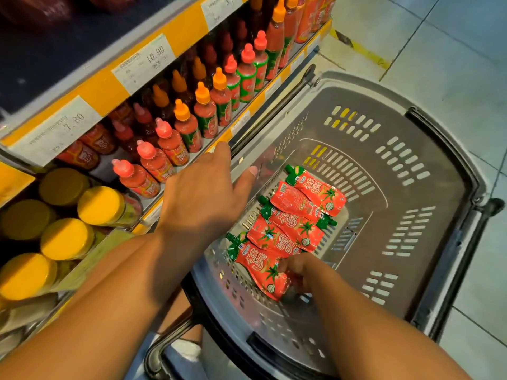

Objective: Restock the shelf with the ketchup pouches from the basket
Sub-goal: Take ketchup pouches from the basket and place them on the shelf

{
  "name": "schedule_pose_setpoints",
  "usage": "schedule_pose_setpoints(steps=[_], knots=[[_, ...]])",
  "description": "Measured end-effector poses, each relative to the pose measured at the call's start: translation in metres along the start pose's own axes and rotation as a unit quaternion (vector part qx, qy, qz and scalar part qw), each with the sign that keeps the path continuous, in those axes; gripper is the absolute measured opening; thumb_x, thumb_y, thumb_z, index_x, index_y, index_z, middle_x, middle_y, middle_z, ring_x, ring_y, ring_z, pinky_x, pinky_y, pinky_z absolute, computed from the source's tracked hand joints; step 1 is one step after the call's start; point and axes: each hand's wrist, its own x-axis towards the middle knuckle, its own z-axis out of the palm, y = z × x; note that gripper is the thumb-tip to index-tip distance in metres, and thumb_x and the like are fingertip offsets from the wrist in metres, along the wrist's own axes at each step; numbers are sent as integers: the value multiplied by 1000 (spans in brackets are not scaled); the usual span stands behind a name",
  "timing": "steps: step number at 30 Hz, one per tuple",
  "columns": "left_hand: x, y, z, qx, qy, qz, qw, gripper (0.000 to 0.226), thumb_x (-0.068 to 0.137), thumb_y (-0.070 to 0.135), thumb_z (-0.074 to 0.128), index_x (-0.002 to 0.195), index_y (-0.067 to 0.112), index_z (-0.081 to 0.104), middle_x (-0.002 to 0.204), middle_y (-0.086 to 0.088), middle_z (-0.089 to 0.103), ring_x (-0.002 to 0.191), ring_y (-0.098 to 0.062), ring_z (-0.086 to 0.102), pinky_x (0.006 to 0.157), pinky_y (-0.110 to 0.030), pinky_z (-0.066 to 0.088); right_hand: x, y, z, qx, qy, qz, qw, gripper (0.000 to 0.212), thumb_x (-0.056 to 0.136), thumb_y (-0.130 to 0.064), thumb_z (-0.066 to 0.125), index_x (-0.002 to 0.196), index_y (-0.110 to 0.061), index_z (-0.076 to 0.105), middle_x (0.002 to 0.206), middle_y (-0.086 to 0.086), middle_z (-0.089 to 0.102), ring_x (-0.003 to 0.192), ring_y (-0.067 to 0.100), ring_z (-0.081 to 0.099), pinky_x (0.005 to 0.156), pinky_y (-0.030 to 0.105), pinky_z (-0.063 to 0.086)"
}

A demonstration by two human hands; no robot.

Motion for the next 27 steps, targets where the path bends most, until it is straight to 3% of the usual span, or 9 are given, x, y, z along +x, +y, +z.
schedule_pose_setpoints(steps=[2, 4, 5, 7, 9, 11, 18, 24, 27], knots=[[0, 0, 0, 0, 2, -6, 1000, 40, 103, 64, 34, 100, 25, 31, 89, 3, 48, 75, -26, 46, 64, -37, 29, -10, -3, 1, -32, -10, 0, 999, 26, 99, -17, 66, 116, 2, 62, 70, 9, 37, 57, 20, 36, 52, 28, 40], [0, 0, 0, 2, 0, -11, 1000, 40, 103, 65, 34, 99, 25, 32, 88, 4, 45, 74, -25, 44, 63, -37, 30, -30, -16, 1, -104, -58, -13, 993, 59, 99, -34, 69, 144, 1, 56, 82, 10, 53, 66, 22, 47, 65, 31, 45], [1, 0, 0, 3, -2, -13, 1000, 41, 103, 65, 34, 99, 25, 32, 88, 4, 45, 75, -27, 48, 63, -37, 31, -42, -23, 0, -128, -96, -26, 987, 68, 101, -38, 65, 152, 3, 48, 105, 19, 64, 81, 31, 58, 72, 34, 50], [1, -1, 0, 7, -6, -13, 1000, 41, 102, 66, 34, 99, 25, 32, 89, 3, 46, 80, -33, 58, 63, -38, 33, -64, -36, 0, -168, -132, -56, 975, 68, 105, -38, 59, 154, 7, 42, 149, 32, 50, 114, 44, 59, 84, 36, 57], [1, -1, 0, 13, -8, -9, 1000, 41, 102, 66, 34, 99, 25, 32, 90, 2, 50, 85, -34, 63, 64, -38, 33, -73, -45, 2, -182, -93, -94, 974, 47, 98, -37, 72, 130, -2, 69, 120, 16, 65, 83, 28, 63, 58, 24, 53], [0, -1, 0, 14, -10, -11, 1000, 41, 102, 65, 34, 99, 25, 33, 90, 3, 49, 86, -35, 62, 63, -38, 32, -76, -47, 4, -147, -59, -113, 981, 26, 87, -36, 83, 98, -14, 75, 87, 6, 56, 60, 16, 49, 53, 22, 44], [-2, 1, -3, 10, 6, -4, 1000, 42, 102, 64, 39, 99, 23, 37, 94, -1, 56, 86, -35, 62, 62, -38, 32, -102, -43, -12, -62, -26, -136, 988, 28, 80, -29, 85, 96, -10, 71, 101, 12, 54, 84, 29, 54, 71, 38, 54], [-4, 1, -10, -90, 46, 15, 995, 42, 100, 46, 58, 127, 16, 51, 118, -5, 55, 107, -30, 57, 78, -42, 45, -170, -48, -43, 64, 69, -235, 967, 22, 80, -21, 83, 65, -17, 67, 62, 0, 60, 58, 16, 50, 59, 29, 39], [-6, 0, -12, -159, 106, 86, 978, 30, 96, 19, 68, 123, 7, 59, 118, -6, 56, 109, -24, 55, 89, -27, 42, -196, -44, -49, 208, 77, -288, 931, 25, 82, -18, 81, 59, -19, 71, 59, -4, 65, 56, 14, 56, 64, 28, 43]])
